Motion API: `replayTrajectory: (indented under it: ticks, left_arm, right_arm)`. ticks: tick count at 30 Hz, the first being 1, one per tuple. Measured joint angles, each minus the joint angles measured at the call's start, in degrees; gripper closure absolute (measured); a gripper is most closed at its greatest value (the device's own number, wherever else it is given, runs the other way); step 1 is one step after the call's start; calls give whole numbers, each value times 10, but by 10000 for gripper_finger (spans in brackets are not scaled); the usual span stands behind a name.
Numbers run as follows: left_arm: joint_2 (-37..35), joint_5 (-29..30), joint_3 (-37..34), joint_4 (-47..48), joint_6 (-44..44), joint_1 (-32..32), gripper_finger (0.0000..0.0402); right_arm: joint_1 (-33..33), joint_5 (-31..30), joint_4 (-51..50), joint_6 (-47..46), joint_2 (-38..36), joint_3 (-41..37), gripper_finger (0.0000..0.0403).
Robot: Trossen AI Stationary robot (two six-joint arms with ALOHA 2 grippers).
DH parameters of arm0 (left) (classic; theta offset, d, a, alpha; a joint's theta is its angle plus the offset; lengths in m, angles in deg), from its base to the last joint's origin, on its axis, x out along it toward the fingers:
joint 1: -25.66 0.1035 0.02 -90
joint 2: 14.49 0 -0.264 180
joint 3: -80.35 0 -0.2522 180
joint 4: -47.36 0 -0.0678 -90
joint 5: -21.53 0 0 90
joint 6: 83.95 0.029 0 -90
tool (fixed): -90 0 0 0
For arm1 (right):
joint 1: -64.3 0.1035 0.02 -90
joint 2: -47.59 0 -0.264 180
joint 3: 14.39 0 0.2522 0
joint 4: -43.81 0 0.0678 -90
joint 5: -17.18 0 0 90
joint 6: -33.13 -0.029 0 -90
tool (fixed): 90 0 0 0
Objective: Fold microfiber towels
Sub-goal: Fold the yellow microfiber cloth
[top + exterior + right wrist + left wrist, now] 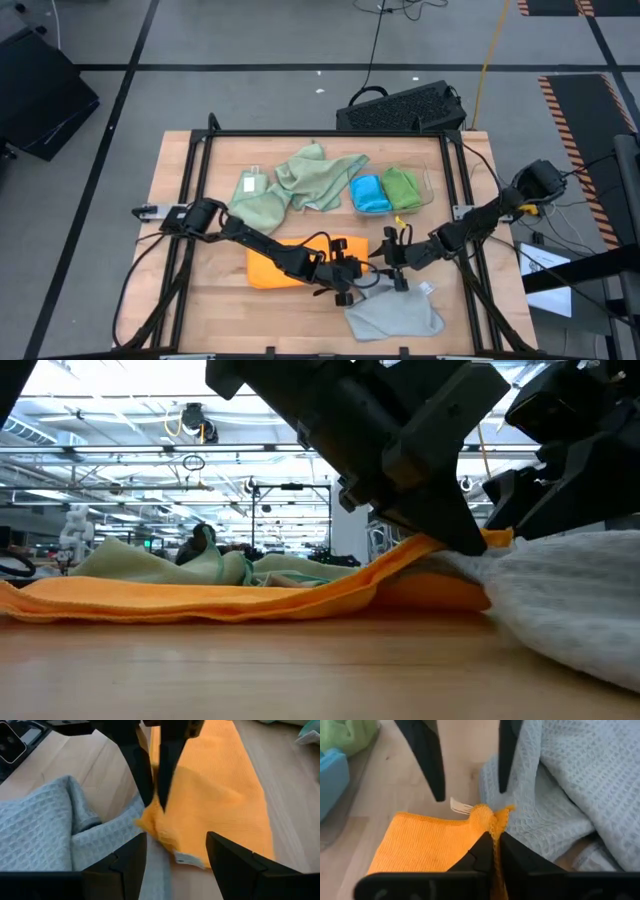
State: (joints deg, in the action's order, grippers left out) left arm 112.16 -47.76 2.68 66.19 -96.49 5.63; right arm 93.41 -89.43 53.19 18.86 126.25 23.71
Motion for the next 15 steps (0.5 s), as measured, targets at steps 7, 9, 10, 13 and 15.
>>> replayTrajectory:
  ticks: [7, 9, 10, 13, 15]
  left_arm:
    - [0, 3, 0, 0, -1, 0, 317]
    - [0, 3, 0, 0, -1, 0, 325]
    - [0, 3, 0, 0, -1, 0, 333]
    - [0, 3, 0, 1, -1, 0, 362]
    - [0, 3, 0, 3, -1, 1, 380]
  right_arm:
    - [11, 1, -12, -16, 2, 0, 204]
    - [20, 2, -27, -32, 3, 0, 204]
    - [24, 3, -32, -40, 3, 0, 204]
    - [41, 2, -34, -52, 7, 0, 204]
    - [49, 2, -32, -57, 7, 0, 204]
